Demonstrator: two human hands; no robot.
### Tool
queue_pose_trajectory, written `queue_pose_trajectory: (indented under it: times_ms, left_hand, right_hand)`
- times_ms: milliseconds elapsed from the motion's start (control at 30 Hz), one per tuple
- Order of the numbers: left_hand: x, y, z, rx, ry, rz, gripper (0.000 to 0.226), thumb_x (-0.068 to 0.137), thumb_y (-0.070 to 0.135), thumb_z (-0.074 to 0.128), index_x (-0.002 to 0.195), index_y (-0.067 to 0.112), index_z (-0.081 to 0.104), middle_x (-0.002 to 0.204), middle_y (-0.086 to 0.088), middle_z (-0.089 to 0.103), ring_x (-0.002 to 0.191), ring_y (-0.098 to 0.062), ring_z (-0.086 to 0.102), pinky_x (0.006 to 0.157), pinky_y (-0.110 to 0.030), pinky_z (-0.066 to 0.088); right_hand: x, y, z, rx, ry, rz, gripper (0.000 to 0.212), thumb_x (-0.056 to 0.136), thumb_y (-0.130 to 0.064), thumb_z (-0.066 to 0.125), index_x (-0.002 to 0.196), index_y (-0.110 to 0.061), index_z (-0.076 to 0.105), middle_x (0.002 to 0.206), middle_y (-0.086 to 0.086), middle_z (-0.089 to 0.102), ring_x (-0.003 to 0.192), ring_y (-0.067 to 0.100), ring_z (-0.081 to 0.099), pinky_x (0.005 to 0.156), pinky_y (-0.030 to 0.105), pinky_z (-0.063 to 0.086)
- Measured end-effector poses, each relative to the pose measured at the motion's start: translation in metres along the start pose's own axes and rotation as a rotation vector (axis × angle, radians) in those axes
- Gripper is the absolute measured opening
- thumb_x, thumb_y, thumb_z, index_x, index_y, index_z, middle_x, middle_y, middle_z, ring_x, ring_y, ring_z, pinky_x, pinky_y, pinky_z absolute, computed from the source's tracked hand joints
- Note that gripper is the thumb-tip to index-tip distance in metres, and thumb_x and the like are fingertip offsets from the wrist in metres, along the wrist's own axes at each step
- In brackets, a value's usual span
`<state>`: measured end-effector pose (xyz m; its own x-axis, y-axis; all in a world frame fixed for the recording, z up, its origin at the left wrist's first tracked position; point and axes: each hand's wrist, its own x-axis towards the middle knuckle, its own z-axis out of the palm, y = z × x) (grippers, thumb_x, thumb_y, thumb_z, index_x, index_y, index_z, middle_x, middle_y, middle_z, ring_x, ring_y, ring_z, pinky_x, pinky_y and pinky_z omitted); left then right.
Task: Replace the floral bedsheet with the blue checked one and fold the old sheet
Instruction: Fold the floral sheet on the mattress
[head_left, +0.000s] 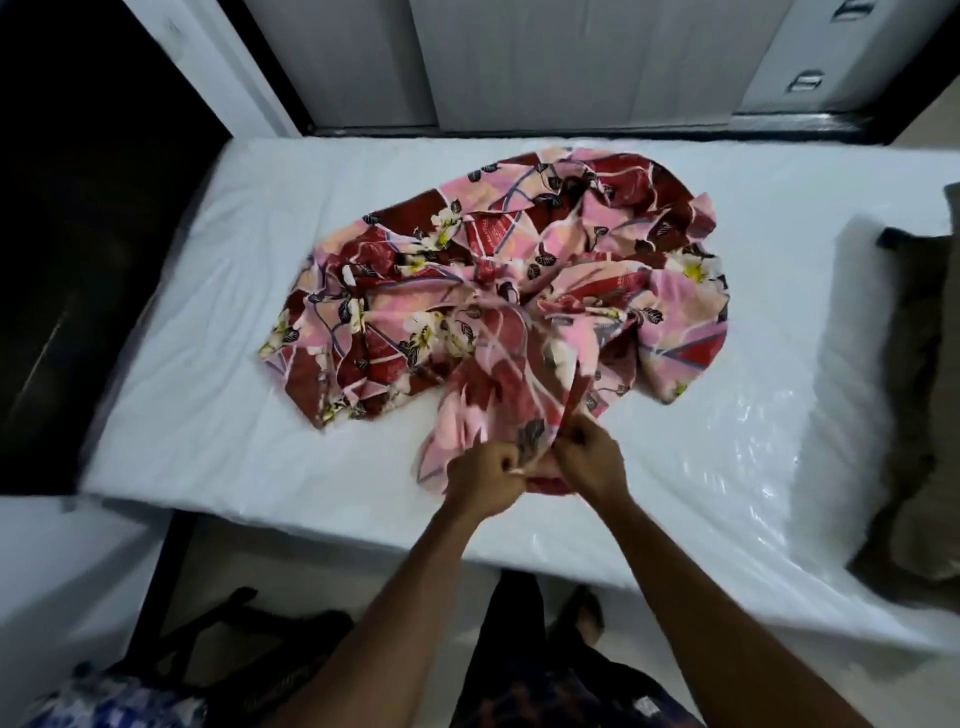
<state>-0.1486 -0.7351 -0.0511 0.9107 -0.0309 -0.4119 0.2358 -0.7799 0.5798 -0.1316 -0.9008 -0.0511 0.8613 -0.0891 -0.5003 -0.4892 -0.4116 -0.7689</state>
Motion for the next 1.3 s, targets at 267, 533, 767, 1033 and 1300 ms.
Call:
queue_pose_trajectory:
  times_ms: [267,533,767,1033,1300]
  left_hand:
    - [-0.049,-0.099,0.054,-0.179,-0.077,-0.358,0.020,0.066,0.019,0.076,0.072,0.020,0.057,0.073,0.002,0.066,0.075,-0.021,0.062,0.070,-0.031,0.048]
    - [-0.019,-0.062,0.084,-0.068,-0.268,-0.116,0.044,0.071,0.029,0.084,0.108,0.023,0.061,0.098,0.007,0.067,0.093,-0.016,0.064,0.077,-0.028,0.052]
    - [-0.002,-0.024,0.128,0.111,-0.168,0.063,0.056,0.074,0.046,0.075,0.122,0.025,0.056,0.112,-0.002,0.060,0.101,-0.021,0.059,0.081,-0.035,0.051]
    - [0.022,-0.012,0.129,-0.167,-0.041,-0.172,0.008,0.097,0.016,0.055,0.096,0.018,0.063,0.091,-0.003,0.068,0.081,-0.024,0.064,0.066,-0.032,0.048]
    - [0.033,0.009,0.065,-0.585,0.267,-0.136,0.015,0.095,0.021,0.053,0.096,0.009,0.061,0.088,0.001,0.064,0.075,-0.007,0.055,0.065,-0.021,0.042]
  right_hand:
    - [-0.042,0.125,0.012,-0.222,-0.167,0.290,0.025,0.077,-0.045,0.072,0.089,-0.037,0.052,0.091,-0.009,0.069,0.092,0.025,0.068,0.079,0.034,0.052]
    - [-0.016,0.151,0.007,0.114,-0.030,0.507,0.052,0.053,-0.040,0.077,0.102,-0.034,0.060,0.088,0.002,0.076,0.080,0.027,0.074,0.076,0.042,0.061]
    - [0.006,0.148,0.005,0.885,0.317,0.884,0.038,0.080,-0.042,0.074,0.099,-0.010,0.071,0.090,0.016,0.076,0.077,0.030,0.074,0.070,0.039,0.062]
    - [0.029,0.139,-0.015,0.996,0.493,0.818,0.011,0.085,-0.020,0.066,0.090,-0.010,0.065,0.088,0.014,0.070,0.073,0.027,0.070,0.052,0.028,0.052]
    - [0.031,0.049,-0.077,0.640,0.879,0.030,0.031,0.099,-0.043,0.058,0.080,-0.019,0.054,0.074,-0.003,0.055,0.071,0.013,0.054,0.066,0.035,0.049]
